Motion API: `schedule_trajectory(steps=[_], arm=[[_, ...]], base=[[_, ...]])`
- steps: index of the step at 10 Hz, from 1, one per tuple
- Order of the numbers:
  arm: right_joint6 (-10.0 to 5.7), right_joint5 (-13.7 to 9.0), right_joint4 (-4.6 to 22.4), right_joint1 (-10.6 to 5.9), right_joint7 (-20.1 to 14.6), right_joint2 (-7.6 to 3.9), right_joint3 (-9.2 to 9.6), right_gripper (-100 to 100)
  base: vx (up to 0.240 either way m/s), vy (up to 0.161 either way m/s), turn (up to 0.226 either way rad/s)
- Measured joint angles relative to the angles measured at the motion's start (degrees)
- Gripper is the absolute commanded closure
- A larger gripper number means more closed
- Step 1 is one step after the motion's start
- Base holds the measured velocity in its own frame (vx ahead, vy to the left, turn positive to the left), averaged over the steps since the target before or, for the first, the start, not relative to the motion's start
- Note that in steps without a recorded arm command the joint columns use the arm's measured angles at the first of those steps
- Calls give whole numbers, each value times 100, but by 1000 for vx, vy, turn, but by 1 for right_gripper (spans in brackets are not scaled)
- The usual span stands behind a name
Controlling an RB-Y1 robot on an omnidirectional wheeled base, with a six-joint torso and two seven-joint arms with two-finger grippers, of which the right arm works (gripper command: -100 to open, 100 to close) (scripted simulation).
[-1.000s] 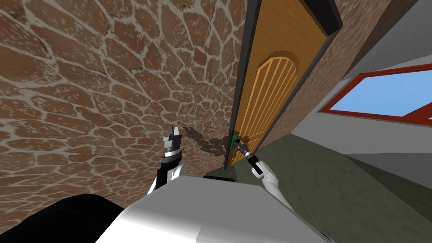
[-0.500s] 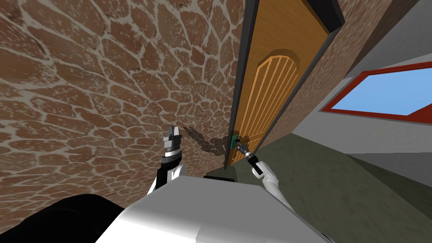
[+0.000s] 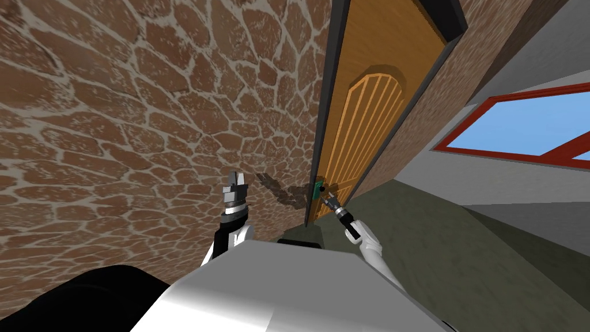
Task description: Pull the door open
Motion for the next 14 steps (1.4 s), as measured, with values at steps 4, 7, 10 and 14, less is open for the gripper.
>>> schedule_trajectory(steps=[4, 7, 10, 14], arm=[[-100, 29, -100, 48, -75, -102, -2, -100], [-186, -63, 80, 4, -2, -153, -192, -100], [-266, -173, 259, -51, 59, -237, -429, -100], [-295, -209, 361, -99, 116, -241, -513, 100]], base=[[-88, -45, 14], [172, 98, 121], [185, 109, 129], [3, -3, 2]])
